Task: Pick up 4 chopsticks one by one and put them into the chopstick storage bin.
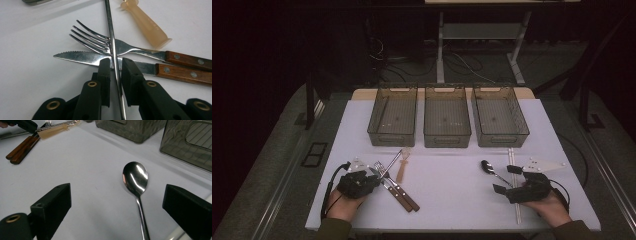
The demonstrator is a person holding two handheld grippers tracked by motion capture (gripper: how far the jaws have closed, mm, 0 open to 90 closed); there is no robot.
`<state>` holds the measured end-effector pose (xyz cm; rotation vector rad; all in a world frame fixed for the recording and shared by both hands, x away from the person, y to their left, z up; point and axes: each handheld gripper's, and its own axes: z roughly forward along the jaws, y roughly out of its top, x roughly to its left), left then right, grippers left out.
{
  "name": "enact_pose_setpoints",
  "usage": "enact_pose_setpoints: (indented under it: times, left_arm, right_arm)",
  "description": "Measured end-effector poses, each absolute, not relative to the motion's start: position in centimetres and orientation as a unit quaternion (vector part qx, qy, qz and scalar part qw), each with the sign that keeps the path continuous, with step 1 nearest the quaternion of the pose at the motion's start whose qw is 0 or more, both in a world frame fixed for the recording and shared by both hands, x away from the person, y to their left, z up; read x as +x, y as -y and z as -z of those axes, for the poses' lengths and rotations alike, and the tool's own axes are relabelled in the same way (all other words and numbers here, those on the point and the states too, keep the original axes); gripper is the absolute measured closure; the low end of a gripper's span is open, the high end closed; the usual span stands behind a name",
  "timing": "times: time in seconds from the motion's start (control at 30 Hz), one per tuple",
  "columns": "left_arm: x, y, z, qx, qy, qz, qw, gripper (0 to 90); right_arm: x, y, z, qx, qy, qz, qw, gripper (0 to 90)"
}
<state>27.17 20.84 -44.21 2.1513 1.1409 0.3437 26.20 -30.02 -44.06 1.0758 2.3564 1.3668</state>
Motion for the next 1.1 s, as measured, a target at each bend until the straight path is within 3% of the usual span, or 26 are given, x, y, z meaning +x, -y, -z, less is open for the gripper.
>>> enact_pose_setpoints:
  times: [0.33, 1.1]
  left_arm:
    - [27.14, -20.52, 44.20, 0.824, -0.440, -0.143, 0.326, 84.4]
    - [27.31, -20.86, 43.59, 0.821, -0.446, -0.144, 0.325, 85.3]
  right_arm:
    - [26.18, 29.99, 44.06, 0.364, -0.801, -0.464, 0.106, 8.3]
    - [26.16, 29.97, 44.02, 0.363, -0.802, -0.463, 0.104, 8.3]
